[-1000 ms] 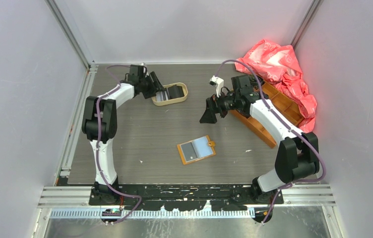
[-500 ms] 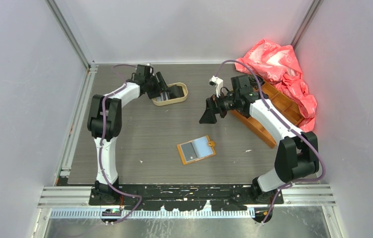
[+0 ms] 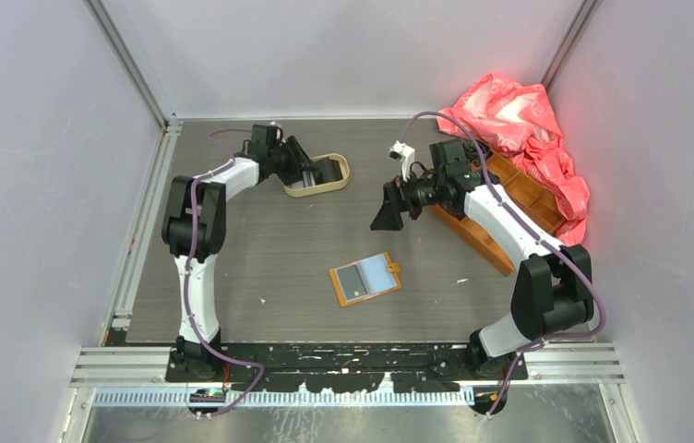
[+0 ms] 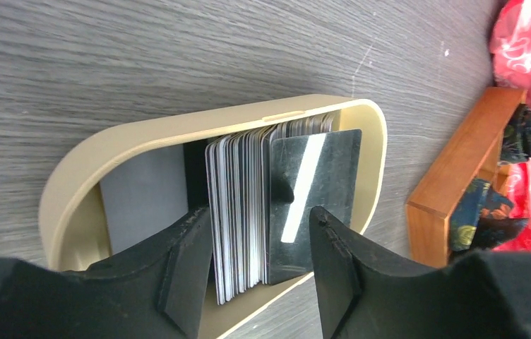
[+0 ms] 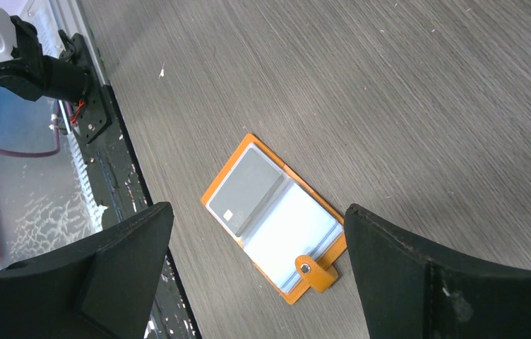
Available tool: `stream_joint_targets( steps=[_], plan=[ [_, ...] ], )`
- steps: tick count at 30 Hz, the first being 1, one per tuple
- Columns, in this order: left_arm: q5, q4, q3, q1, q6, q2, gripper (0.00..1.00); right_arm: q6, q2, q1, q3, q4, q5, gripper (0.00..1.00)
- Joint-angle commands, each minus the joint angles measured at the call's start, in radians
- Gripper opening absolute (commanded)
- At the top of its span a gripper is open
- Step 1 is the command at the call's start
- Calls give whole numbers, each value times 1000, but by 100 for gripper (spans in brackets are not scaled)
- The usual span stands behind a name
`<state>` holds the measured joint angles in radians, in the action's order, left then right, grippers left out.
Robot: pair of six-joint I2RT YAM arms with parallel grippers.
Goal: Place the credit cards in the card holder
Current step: Pick up the credit card from the storage box.
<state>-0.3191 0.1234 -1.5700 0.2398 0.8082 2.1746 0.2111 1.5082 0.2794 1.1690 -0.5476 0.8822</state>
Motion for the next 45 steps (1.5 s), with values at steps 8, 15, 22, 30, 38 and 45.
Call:
stream_joint_targets(
  steps=[8, 15, 22, 30, 38, 45],
  plan=[
    [-134, -117, -24, 5, 86, -17, 52, 10, -13, -3, 34, 21, 31, 96],
    [-131, -60, -74, 7, 67, 41, 56, 11, -10, -3, 32, 21, 34, 96],
    [-152, -45, -97, 12, 70, 66, 56, 9, -8, -3, 32, 22, 37, 95],
    [-167, -75, -63, -7, 88, -7, 54, 10, -7, -4, 31, 23, 40, 95],
    [-194, -99, -21, -36, 103, -50, 53, 9, -4, -4, 28, 22, 43, 95],
    [-208, -115, -3, -40, 111, -50, 50, 9, -4, -5, 29, 22, 41, 95]
  ],
)
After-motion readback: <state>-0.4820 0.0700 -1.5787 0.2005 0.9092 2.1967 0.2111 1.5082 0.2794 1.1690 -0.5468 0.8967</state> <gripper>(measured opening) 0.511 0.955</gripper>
